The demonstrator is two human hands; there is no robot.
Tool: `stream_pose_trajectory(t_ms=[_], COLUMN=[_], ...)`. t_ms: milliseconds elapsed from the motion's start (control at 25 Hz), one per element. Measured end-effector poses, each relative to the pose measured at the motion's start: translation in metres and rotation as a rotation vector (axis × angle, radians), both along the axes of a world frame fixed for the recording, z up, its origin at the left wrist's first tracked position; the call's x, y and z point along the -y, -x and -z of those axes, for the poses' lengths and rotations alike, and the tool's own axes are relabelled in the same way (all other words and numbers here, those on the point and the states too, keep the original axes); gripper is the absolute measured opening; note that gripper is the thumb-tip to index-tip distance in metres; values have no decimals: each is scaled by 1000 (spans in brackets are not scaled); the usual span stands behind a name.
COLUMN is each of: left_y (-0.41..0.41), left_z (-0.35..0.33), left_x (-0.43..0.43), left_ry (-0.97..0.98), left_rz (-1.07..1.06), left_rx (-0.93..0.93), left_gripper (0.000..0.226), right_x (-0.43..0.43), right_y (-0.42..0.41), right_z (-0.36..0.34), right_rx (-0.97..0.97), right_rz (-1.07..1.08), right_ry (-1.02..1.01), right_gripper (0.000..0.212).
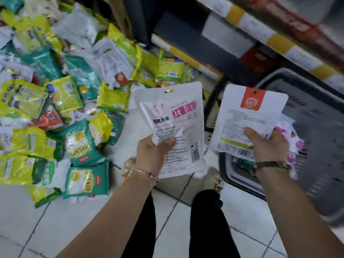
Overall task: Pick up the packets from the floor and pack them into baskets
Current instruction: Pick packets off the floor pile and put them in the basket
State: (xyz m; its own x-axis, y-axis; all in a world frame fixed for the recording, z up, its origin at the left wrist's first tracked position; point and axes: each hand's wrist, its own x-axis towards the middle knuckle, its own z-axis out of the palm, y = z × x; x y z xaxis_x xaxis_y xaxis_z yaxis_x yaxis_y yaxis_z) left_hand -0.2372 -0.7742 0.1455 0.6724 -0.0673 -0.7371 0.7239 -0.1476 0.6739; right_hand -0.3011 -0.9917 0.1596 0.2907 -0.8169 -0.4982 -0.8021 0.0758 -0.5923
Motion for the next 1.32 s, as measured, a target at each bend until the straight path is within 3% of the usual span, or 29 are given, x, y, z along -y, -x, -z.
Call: stream_pose_trajectory(t_ms=[120,240,440,800,960,1040,1080,1160,1240,1320], left_y=[19,40,70,86,77,79,82,92,99,98], left_z=[-11,-8,36,177,191,181,173,160,158,168], left_x=[73,143,236,254,256,262,265,265,267,272], left_ry=[22,-53,-222,-462,-573,-708,-753,-734,-742,-796], left_rz=[129,343,681,399,474,587,603,660,992,1347], left_rx=[50,165,276,-306,-306,-168,-36,291,505,566], left_gripper=[30,11,28,36,42,41,43,58,78,93], right_x=[65,123,179,175,167,164,164,164,164,166], right_y=[51,96,145,155,157,163,165,167,164,160], right_z=[-8,5,67,179,187,178,172,165,168,180], right_rx=[1,-36,-139,-188,-289,-278,-259,-275,-336,-385], right_rz=[117,225,280,177,203,180,103,-256,-701,-933], right_ry=[45,71,-41,-332,-335,-233,-130,32,56,43], right_gripper=[31,31,43,54,56,62,68,82,89,94])
